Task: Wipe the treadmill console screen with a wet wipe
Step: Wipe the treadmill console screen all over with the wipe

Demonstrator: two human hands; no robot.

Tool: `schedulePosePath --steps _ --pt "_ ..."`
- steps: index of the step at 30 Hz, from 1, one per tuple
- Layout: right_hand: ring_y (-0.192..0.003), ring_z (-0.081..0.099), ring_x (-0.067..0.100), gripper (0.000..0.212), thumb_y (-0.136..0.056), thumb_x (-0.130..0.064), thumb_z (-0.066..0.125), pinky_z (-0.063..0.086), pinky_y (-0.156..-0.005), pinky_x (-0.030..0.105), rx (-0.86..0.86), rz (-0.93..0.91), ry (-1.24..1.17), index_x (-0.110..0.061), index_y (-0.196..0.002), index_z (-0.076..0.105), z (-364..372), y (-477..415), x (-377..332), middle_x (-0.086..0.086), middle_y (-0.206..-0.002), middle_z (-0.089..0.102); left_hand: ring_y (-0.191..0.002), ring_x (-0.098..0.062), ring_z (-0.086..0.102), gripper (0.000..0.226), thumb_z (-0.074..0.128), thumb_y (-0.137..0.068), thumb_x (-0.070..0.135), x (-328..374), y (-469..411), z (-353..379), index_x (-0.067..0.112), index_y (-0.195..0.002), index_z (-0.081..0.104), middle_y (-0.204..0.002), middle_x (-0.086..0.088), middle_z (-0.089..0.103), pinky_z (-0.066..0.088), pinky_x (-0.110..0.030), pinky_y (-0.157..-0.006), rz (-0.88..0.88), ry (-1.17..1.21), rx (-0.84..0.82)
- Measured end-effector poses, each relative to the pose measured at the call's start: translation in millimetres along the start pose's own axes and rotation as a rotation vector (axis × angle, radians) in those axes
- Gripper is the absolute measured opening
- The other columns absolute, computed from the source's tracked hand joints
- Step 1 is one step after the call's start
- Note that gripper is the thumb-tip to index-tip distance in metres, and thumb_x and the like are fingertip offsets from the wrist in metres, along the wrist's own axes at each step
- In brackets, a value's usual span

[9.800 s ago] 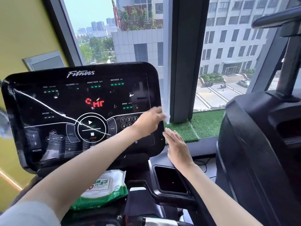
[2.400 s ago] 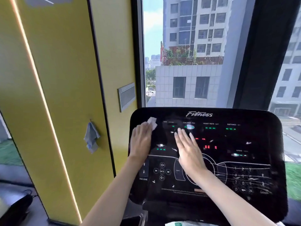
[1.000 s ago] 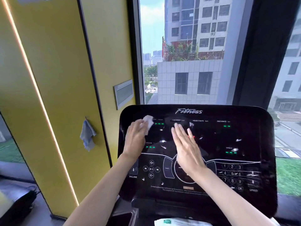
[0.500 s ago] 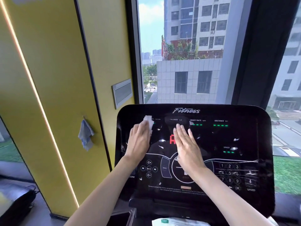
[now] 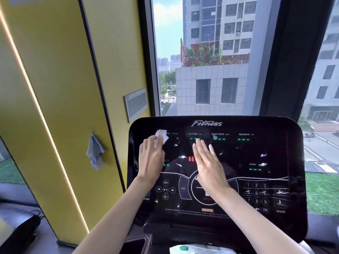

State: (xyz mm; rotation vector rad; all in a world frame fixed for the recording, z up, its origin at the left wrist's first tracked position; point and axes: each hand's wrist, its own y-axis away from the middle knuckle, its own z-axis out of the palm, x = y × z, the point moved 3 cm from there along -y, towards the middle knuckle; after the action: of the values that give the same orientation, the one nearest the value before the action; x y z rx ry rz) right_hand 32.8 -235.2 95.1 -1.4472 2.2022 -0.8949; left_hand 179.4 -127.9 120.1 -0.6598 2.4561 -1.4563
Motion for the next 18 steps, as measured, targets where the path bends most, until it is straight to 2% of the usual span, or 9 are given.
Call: schedulePosePath --steps 2,5,10,13,14,15,18 --pt "-0.139 0.026 0.030 0.088 -0.060 0.017 0.067 0.022 -0.113 0.046 -0.012 0.001 0.002 0.006 -0.140 0.032 0 0 1 0.021 -0.147 0.032 -0.085 -0.023 0.043 0.035 0.066 -0.074 -0.004 4 0 2 0.003 -0.107 0.059 -0.100 -0.012 0.054 0.046 -0.037 -0.073 -0.056 0.008 0.034" --pt "-0.139 0.026 0.030 0.088 -0.061 0.017 0.066 0.021 -0.113 0.045 -0.021 0.001 0.009 0.005 -0.141 0.031 0 0 1 0.020 -0.148 0.030 -0.084 -0.022 0.039 0.044 0.067 -0.067 -0.014 8 -1 4 0.002 -0.107 0.059 -0.097 -0.012 0.054 0.046 -0.035 -0.071 -0.089 -0.014 0.034" --pt "-0.139 0.026 0.030 0.089 -0.060 0.017 0.066 0.022 -0.113 0.045 -0.020 0.009 0.015 0.005 -0.141 0.031 1 0 1 0.020 -0.149 0.030 -0.073 -0.027 0.044 0.062 0.054 -0.054 -0.030 -7 -3 -1 -0.001 -0.108 0.058 -0.088 -0.015 0.050 0.046 -0.031 -0.054 -0.045 0.019 -0.034" --pt "-0.138 0.028 0.031 0.085 -0.061 0.019 0.064 0.024 -0.113 0.046 -0.009 0.014 -0.004 0.006 -0.140 0.033 2 0 0 0.021 -0.147 0.032 -0.079 -0.030 0.046 0.058 0.052 -0.061 -0.030 -11 -6 2 -0.003 -0.112 0.058 -0.093 -0.018 0.050 0.044 -0.028 -0.051 -0.355 0.127 -0.004" --pt "-0.138 0.028 0.032 0.084 -0.062 0.019 0.064 0.025 -0.112 0.046 -0.006 0.014 -0.004 0.007 -0.139 0.034 1 0 -1 0.021 -0.147 0.032 -0.080 -0.031 0.046 0.058 0.053 -0.059 -0.030 -1 -8 2 -0.004 -0.111 0.058 -0.094 -0.019 0.051 0.042 -0.026 -0.050 -0.402 0.154 -0.005" --pt "-0.137 0.029 0.032 0.084 -0.061 0.018 0.066 0.025 -0.112 0.047 -0.004 0.013 -0.001 0.007 -0.138 0.034 1 -1 -1 0.022 -0.146 0.033 -0.081 -0.029 0.045 0.059 0.055 -0.056 -0.028 13 -9 2 -0.005 -0.110 0.058 -0.094 -0.018 0.052 0.042 -0.027 -0.048 -0.350 0.150 -0.024" --pt "-0.138 0.027 0.033 0.085 -0.061 0.015 0.069 0.023 -0.113 0.047 -0.012 -0.006 0.005 0.008 -0.138 0.034 0 -1 -1 0.023 -0.146 0.032 -0.077 -0.021 0.038 0.051 0.051 -0.063 -0.015 40 1 6 -0.002 -0.112 0.058 -0.092 -0.011 0.053 0.045 -0.030 -0.052 0.118 0.041 -0.108"
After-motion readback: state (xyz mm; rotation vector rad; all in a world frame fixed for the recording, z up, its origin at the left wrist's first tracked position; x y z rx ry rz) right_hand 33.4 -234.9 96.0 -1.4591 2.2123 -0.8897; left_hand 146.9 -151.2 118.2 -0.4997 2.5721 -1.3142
